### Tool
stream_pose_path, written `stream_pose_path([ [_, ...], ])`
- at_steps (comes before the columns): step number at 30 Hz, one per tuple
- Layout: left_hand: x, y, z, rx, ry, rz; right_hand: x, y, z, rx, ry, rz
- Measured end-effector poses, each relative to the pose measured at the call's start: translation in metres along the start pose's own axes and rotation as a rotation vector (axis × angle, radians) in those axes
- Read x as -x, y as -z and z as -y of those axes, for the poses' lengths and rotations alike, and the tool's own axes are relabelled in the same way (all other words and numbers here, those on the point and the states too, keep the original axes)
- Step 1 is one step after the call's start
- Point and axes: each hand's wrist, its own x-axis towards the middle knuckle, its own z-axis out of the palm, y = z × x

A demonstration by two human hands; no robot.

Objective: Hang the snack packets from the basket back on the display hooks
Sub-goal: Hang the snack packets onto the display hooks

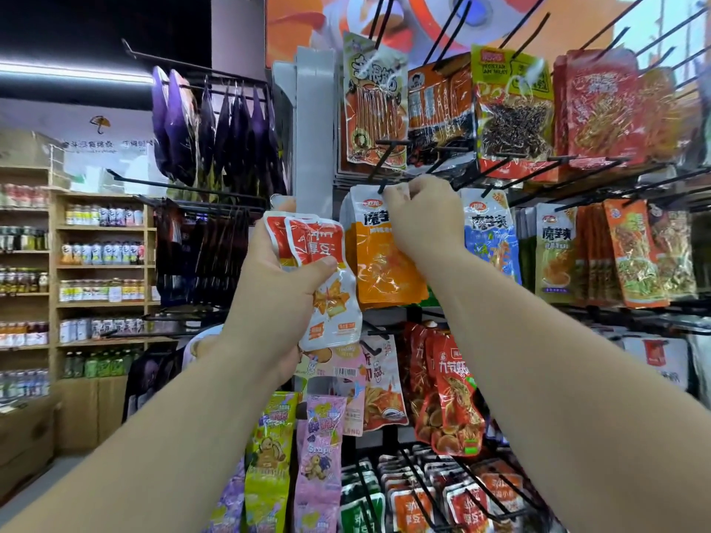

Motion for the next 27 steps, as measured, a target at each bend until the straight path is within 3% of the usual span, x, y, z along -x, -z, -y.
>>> stream_pose_path([
  [4, 0.001, 0.004, 0.005, 0.011, 0.007, -0.009, 0.036, -0.01, -0.016, 0.082, 0.301, -0.164],
  [6, 0.0, 0.006, 0.009, 0.008, 0.017, -0.024, 0.046, -0.015, -0.024, 0.095, 0.365, -0.161],
  [11, 0.0, 0.01, 0.016, 0.014, 0.027, -0.039, 0.062, -0.015, -0.025, 0.076, 0.287, 0.114],
  [27, 0.002, 0.007, 0.015, 0.032, 0.052, 0.002, 0.055, -0.002, -0.029, 0.169, 0.244, 0.322],
])
